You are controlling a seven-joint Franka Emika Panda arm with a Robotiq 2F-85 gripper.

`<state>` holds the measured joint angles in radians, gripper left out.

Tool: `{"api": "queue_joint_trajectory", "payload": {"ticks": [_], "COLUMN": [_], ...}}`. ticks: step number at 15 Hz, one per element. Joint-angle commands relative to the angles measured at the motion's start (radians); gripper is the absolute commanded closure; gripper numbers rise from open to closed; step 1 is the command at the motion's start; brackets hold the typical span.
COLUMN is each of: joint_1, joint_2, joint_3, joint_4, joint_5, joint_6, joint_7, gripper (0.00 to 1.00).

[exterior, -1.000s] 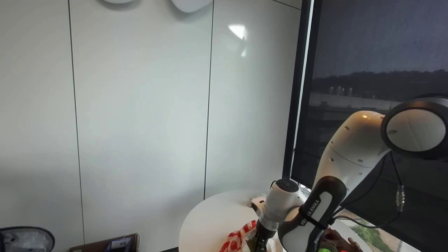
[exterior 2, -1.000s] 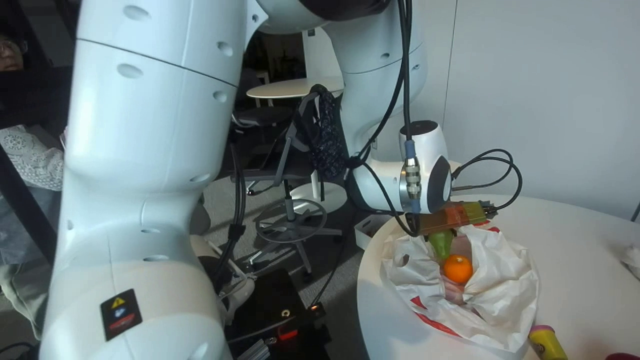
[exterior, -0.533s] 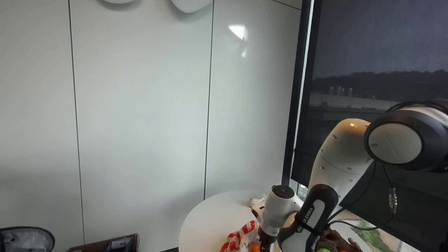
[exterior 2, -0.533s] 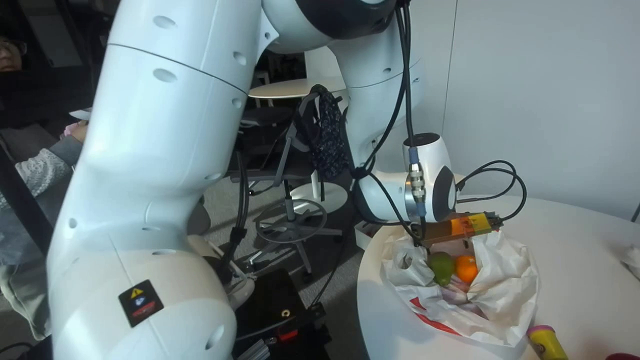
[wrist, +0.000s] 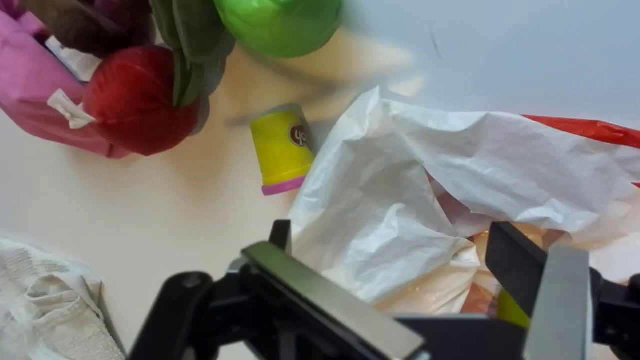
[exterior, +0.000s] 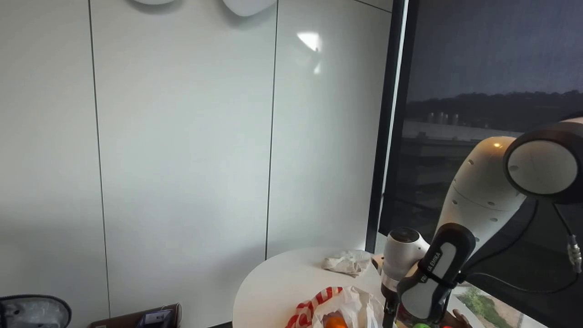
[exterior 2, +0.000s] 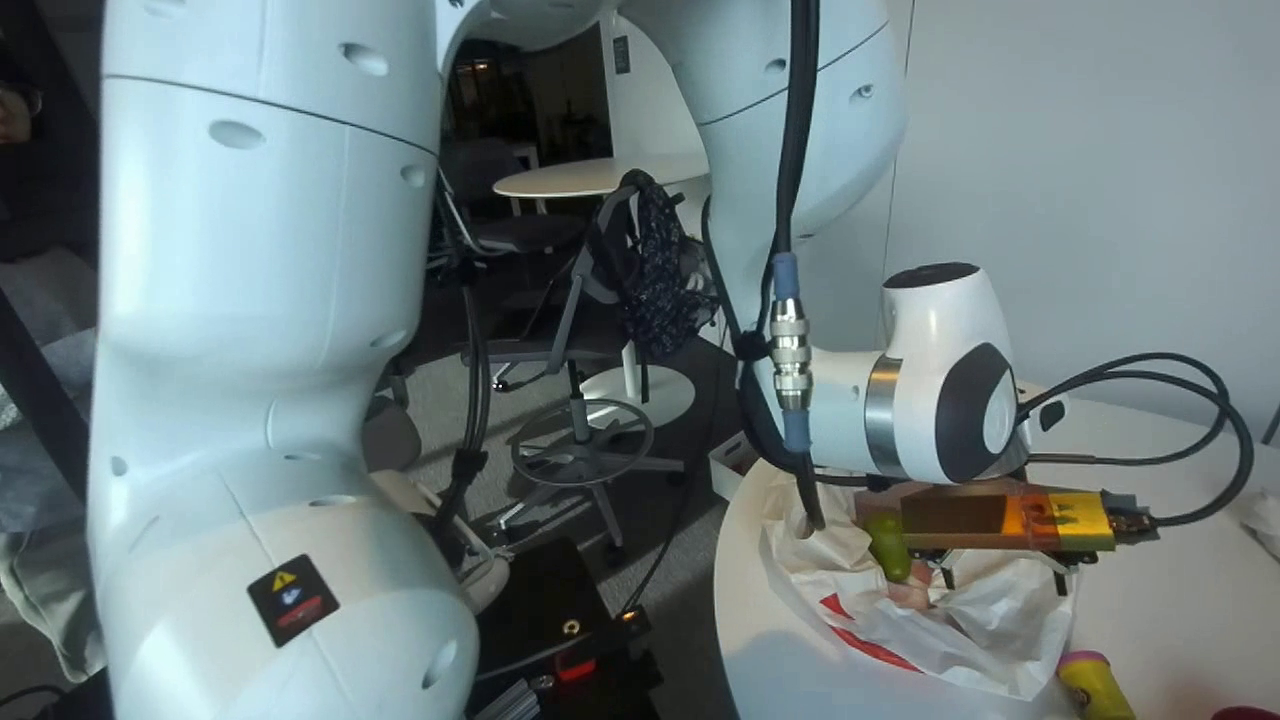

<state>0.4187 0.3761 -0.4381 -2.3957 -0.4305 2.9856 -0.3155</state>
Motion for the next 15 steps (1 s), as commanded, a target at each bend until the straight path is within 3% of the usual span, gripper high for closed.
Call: {"api": "queue_joint_trajectory", "payload": {"ticks": [1,6,11,15], "joint_1": [-0.172,-0.307,-0.298,-0.318], "joint_2": [-0.028,0.02,0.017,0.045], "joint_3": [0.103,0.161,0.127,0.146], "joint_4": [0.029,0.101,0.106,0.12], "joint_5": [0.023,0.091,0.104,0.161], "joint_6": [-0.083,-0.129,-0.212,-0.281], "joint_7": [0.086,0.228,0.457,0.608], "gripper": [0.0,0.0,0.0,0.0]}}
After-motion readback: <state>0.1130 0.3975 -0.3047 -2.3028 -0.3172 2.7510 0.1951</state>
